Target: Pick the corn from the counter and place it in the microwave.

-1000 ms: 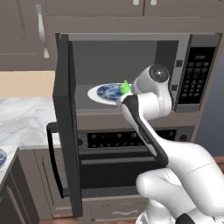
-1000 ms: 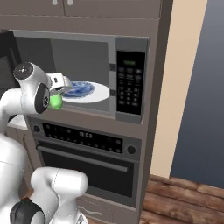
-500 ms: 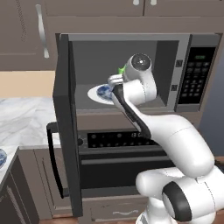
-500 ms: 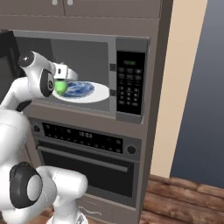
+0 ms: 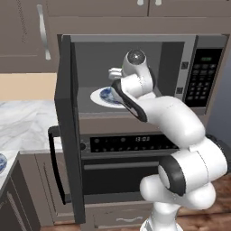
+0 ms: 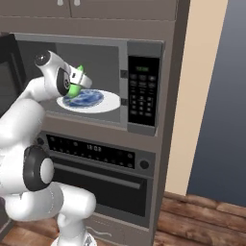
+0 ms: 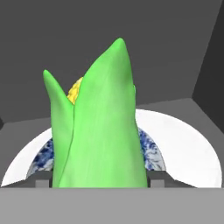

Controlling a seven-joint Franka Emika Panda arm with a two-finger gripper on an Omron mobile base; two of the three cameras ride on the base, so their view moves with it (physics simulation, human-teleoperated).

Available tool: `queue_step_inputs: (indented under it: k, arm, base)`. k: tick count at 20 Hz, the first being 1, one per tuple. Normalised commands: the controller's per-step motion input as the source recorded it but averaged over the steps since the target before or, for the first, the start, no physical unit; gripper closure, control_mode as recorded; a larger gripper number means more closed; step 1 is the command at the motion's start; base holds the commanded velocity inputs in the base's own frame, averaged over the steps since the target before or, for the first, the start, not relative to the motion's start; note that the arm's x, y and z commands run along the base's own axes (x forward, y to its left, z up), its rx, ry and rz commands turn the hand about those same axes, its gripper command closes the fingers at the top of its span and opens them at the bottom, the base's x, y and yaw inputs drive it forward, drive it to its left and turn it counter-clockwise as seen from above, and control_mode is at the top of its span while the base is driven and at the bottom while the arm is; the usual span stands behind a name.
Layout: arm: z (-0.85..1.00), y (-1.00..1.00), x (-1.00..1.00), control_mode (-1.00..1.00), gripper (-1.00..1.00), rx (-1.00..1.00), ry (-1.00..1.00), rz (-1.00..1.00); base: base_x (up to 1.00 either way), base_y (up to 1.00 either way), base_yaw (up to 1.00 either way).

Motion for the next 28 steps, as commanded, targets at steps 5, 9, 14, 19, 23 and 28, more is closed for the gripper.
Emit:
queue_step_inputs:
  k: [5,9,14,19,23,28]
  arm:
    - [-0.46,0.0,0.22,-1.0,1.0,0.1,0.0,-0.06]
    - [-0.34,0.0,0.38,-1.0,1.0,0.12,0.0,-0.03]
    - [-0.24,0.0,0.56,-1.0,1.0,0.06,0.0,-0.01]
    - [-0.16,0.11,0.58,-1.0,1.0,0.01,0.02,-0.01]
    - [-0.36,0.05,0.39,-1.0,1.0,0.0,0.06,-0.02]
    - [-0.3,0.04,0.28,-1.0,1.0,0.0,0.07,-0.02]
  base:
    - [0.0,0.0,0.0]
    - [0.0,0.0,0.0]
    - [0.0,0.0,0.0]
    - [0.0,0.0,0.0]
    - [0.0,0.0,0.0]
    - [0.0,0.0,0.0]
